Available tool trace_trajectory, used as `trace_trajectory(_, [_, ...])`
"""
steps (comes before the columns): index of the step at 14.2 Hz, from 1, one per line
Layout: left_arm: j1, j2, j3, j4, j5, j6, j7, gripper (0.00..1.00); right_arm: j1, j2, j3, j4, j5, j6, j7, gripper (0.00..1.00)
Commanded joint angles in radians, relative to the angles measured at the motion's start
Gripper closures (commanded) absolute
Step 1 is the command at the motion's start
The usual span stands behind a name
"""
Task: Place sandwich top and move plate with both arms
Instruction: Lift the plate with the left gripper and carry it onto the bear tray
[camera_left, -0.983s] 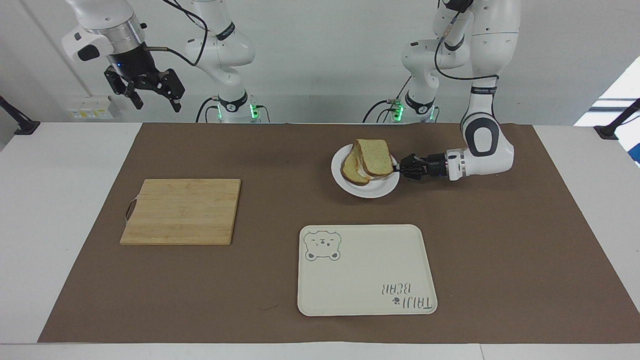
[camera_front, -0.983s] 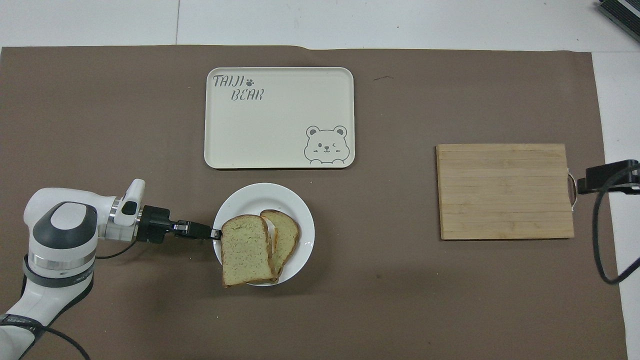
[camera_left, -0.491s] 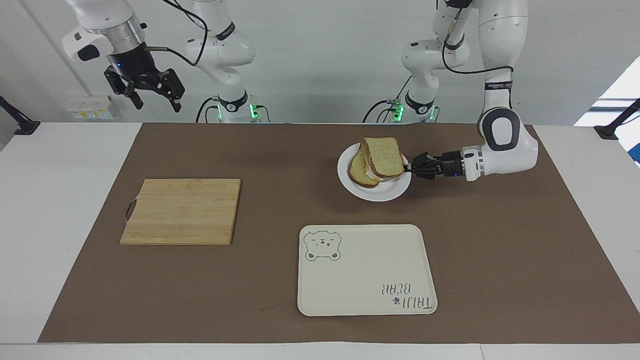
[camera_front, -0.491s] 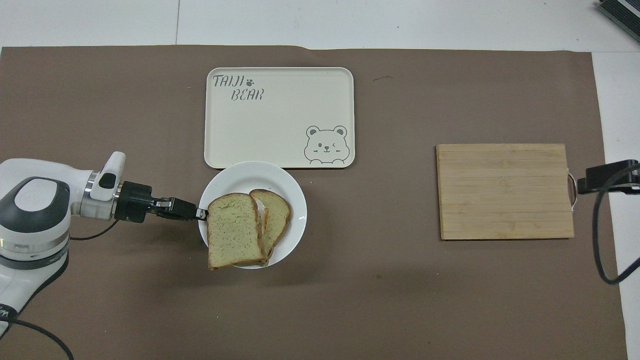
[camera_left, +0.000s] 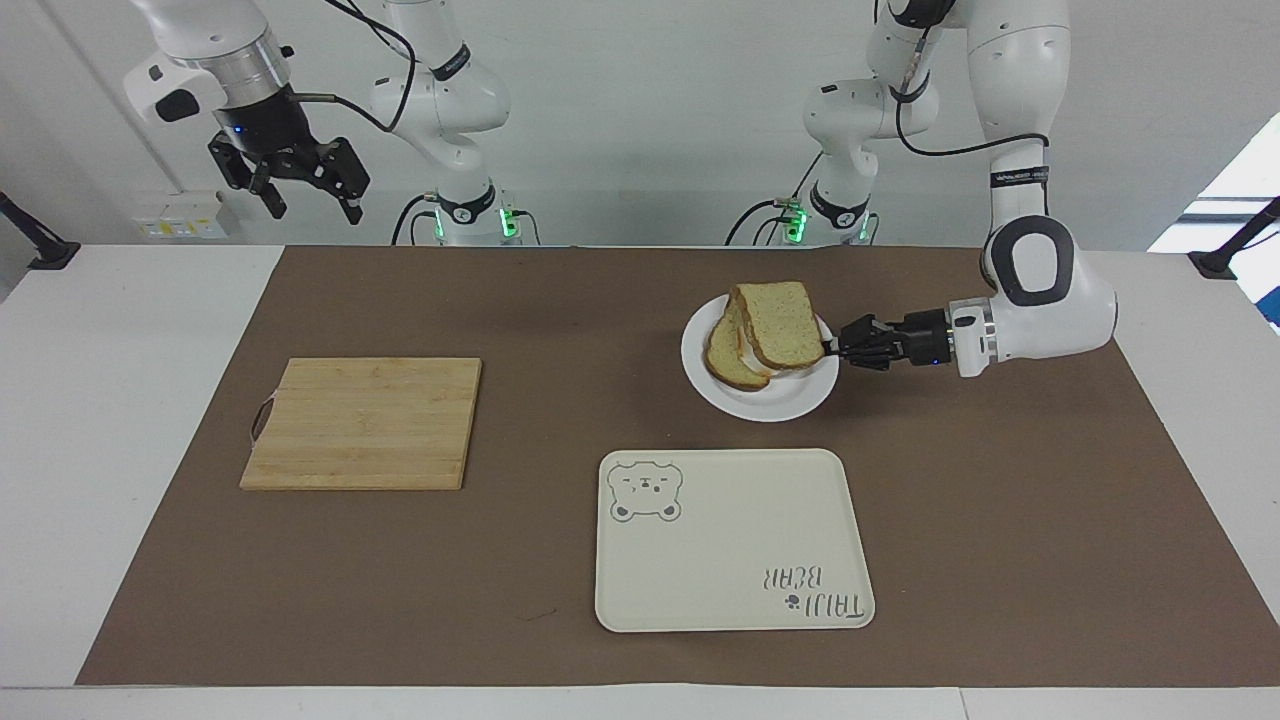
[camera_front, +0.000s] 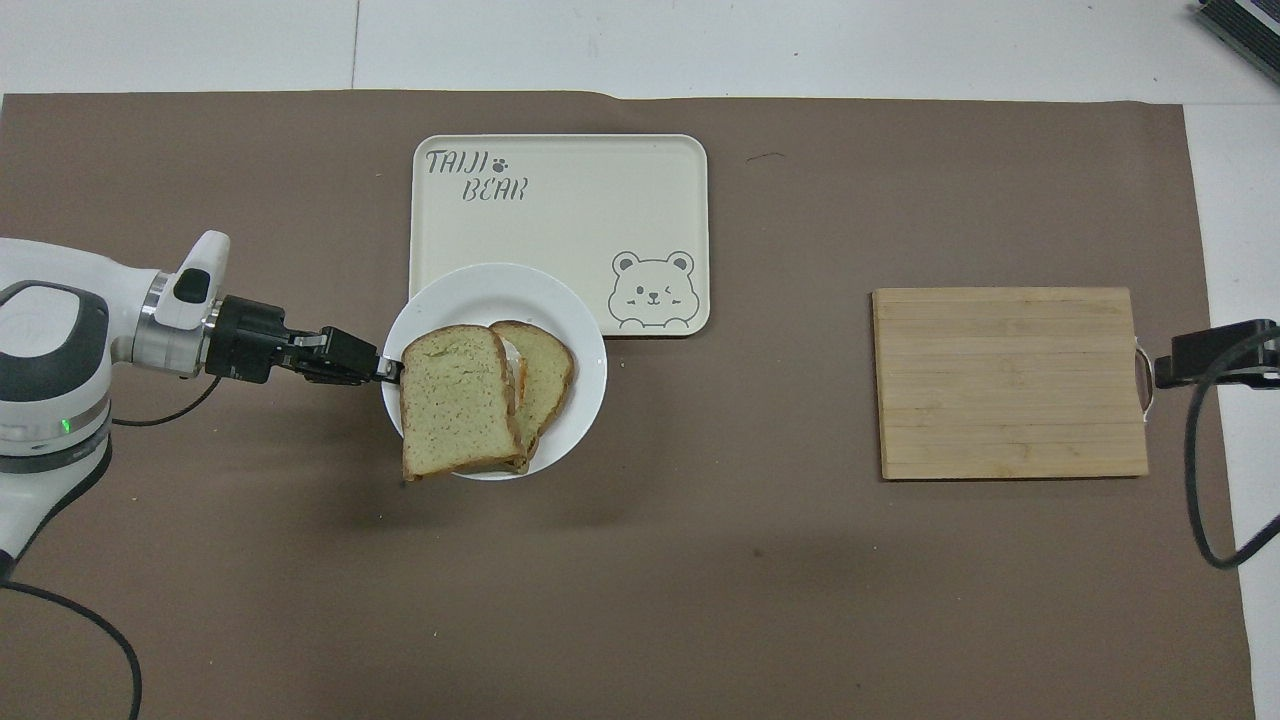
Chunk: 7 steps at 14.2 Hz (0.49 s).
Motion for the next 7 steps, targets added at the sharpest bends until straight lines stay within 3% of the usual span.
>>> trace_trajectory(1, [0.008, 0.087, -0.003, 0.148, 0.016, -0.049, -0.068, 1.0, -0.01, -0.009, 0.008, -0.008, -0.007, -0.006, -0.027, 0.0])
trace_trajectory(7, [-0.003, 0.2, -0.014, 0.329, 0.006, -0.041, -0.137, 1.0, -0.01, -0.009, 0.008, -0.008, -0.007, -0.006, -0.029, 0.0])
